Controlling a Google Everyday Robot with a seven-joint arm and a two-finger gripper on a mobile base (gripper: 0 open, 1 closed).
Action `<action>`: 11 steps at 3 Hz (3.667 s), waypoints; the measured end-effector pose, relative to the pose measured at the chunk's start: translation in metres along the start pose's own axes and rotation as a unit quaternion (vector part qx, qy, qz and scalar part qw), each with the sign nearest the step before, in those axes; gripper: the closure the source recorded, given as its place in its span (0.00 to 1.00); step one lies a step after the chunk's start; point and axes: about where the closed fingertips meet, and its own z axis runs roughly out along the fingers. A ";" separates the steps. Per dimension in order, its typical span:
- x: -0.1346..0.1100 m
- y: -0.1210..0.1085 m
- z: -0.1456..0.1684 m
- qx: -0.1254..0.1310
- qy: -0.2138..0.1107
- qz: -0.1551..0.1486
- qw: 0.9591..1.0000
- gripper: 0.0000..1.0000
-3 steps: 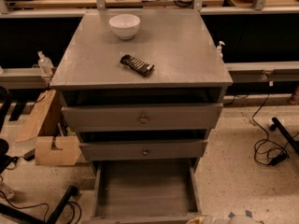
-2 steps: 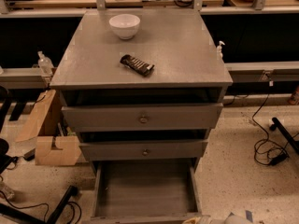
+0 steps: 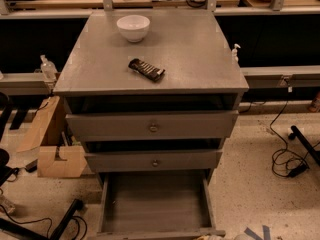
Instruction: Close bottom drawer
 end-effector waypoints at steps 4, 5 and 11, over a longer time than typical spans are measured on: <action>0.007 -0.006 0.014 0.008 -0.007 0.002 1.000 1.00; -0.004 -0.024 0.022 0.014 -0.012 -0.005 1.000 1.00; -0.073 -0.100 0.085 0.019 -0.040 -0.036 0.998 1.00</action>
Offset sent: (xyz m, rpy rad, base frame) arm 0.0386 0.0045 -0.0289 0.0067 -0.0499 -0.0465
